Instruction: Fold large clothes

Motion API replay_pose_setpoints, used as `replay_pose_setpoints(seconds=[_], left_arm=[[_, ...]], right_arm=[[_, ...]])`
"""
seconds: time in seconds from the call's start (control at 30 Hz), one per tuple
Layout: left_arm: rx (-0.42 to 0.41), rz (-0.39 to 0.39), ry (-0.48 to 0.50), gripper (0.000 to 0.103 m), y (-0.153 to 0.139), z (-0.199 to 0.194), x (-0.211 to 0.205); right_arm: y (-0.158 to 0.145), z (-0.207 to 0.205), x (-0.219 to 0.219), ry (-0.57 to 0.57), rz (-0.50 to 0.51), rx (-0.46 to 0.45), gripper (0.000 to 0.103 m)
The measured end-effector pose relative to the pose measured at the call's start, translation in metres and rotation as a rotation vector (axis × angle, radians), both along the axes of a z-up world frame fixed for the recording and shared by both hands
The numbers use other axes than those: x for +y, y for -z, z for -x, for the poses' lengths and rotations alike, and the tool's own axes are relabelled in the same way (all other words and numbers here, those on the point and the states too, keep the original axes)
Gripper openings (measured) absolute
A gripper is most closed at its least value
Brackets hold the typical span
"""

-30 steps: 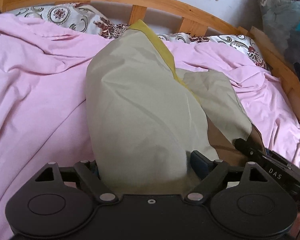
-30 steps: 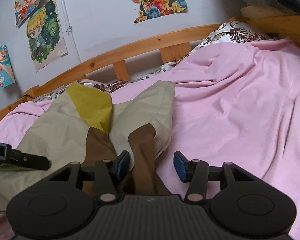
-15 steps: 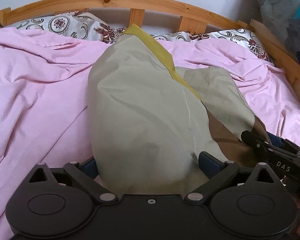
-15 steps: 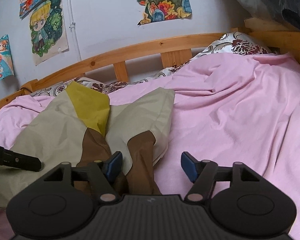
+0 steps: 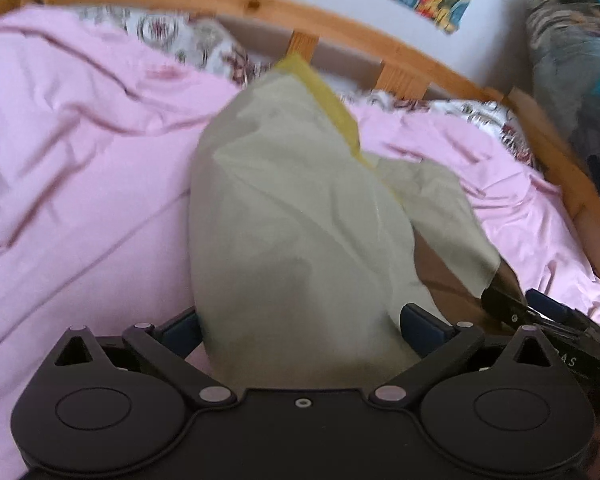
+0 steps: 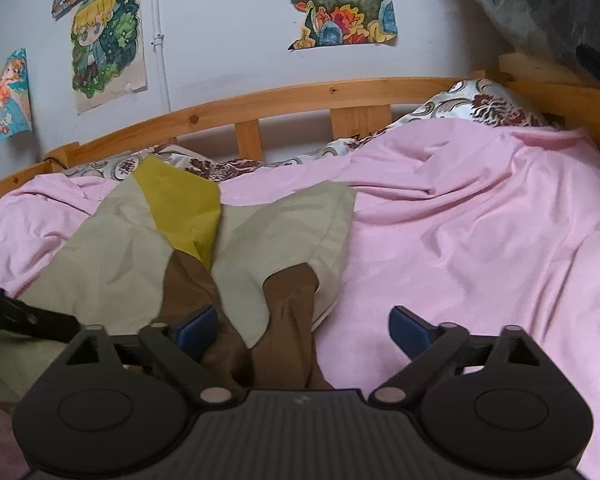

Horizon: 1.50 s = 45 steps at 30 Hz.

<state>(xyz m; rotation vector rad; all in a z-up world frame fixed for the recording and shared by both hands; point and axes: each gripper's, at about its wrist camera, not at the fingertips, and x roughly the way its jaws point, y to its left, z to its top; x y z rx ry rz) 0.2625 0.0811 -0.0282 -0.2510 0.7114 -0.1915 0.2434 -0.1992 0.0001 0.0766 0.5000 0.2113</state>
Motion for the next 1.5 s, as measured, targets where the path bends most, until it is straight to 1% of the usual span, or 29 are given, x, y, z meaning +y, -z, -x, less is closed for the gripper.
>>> replay_pose_setpoints(seconds=[0.1,0.13,0.2,0.23,0.3,0.4,0.47,0.5,0.57,0.6,0.63,0.7,0.77,0.83,0.87,0.93,1.03,1.13,1.2,1.37,1.5], left_arm=[[-0.031,-0.034,-0.015,0.102,0.009,0.008,-0.006],[-0.021,-0.032,-0.025,0.102,0.012,0.007,-0.007],[0.011,0.003,-0.051,0.102,0.015,0.001,-0.007],[0.02,0.003,-0.056,0.102,0.017,-0.002,-0.008],[0.018,-0.027,-0.058,0.102,0.02,-0.005,-0.014],[-0.001,-0.059,-0.065,0.102,0.009,-0.003,-0.017],[-0.042,-0.103,-0.099,0.1,-0.003,-0.003,-0.016],[-0.089,-0.118,-0.126,0.1,-0.011,-0.001,-0.015],[-0.197,-0.104,-0.164,0.102,-0.028,-0.004,-0.009],[-0.221,-0.106,-0.173,0.102,-0.035,-0.01,-0.009],[-0.226,-0.122,-0.181,0.102,-0.04,-0.02,-0.01],[-0.223,-0.165,-0.2,0.102,-0.046,-0.047,-0.016],[-0.229,-0.206,-0.218,0.102,-0.043,-0.077,-0.022],[-0.161,-0.231,-0.206,0.102,-0.037,-0.106,-0.025],[-0.108,-0.238,-0.194,0.102,-0.03,-0.122,-0.027],[-0.02,-0.262,-0.167,0.102,-0.019,-0.138,-0.03],[-0.002,-0.294,-0.162,0.103,-0.009,-0.142,-0.032],[-0.044,-0.322,-0.174,0.103,0.004,-0.135,-0.035],[-0.057,-0.344,-0.174,0.103,0.011,-0.135,-0.037],[-0.064,-0.333,-0.176,0.103,0.013,-0.135,-0.032],[-0.075,-0.317,-0.178,0.102,0.008,-0.13,-0.031]], right_arm=[[-0.004,0.002,0.0,0.012,0.049,0.019,0.102],[-0.004,0.002,-0.001,0.017,0.062,0.024,0.102],[-0.003,0.0,-0.002,0.029,0.078,0.041,0.102],[-0.002,0.0,-0.003,0.033,0.081,0.048,0.103],[0.0,-0.002,-0.005,0.045,0.09,0.065,0.103],[0.002,-0.004,-0.008,0.059,0.098,0.078,0.102],[0.003,-0.004,-0.012,0.061,0.084,0.081,0.103],[0.003,-0.004,-0.014,0.062,0.08,0.081,0.103],[0.004,-0.005,-0.017,0.064,0.074,0.081,0.103],[0.005,-0.007,-0.019,0.061,0.067,0.084,0.103],[0.007,-0.008,-0.021,0.059,0.058,0.086,0.103],[0.009,-0.011,-0.023,0.051,0.045,0.087,0.103],[0.01,-0.013,-0.024,0.044,0.045,0.082,0.103],[0.01,-0.015,-0.024,0.041,0.047,0.077,0.103],[0.01,-0.015,-0.024,0.044,0.049,0.076,0.103],[0.01,-0.015,-0.024,0.042,0.051,0.076,0.103],[0.01,-0.015,-0.025,0.042,0.051,0.079,0.103],[0.01,-0.015,-0.024,0.045,0.051,0.079,0.103],[0.011,-0.015,-0.022,0.044,0.057,0.077,0.103],[0.012,-0.014,-0.02,0.051,0.07,0.071,0.103],[0.011,-0.014,-0.019,0.05,0.075,0.066,0.103]])
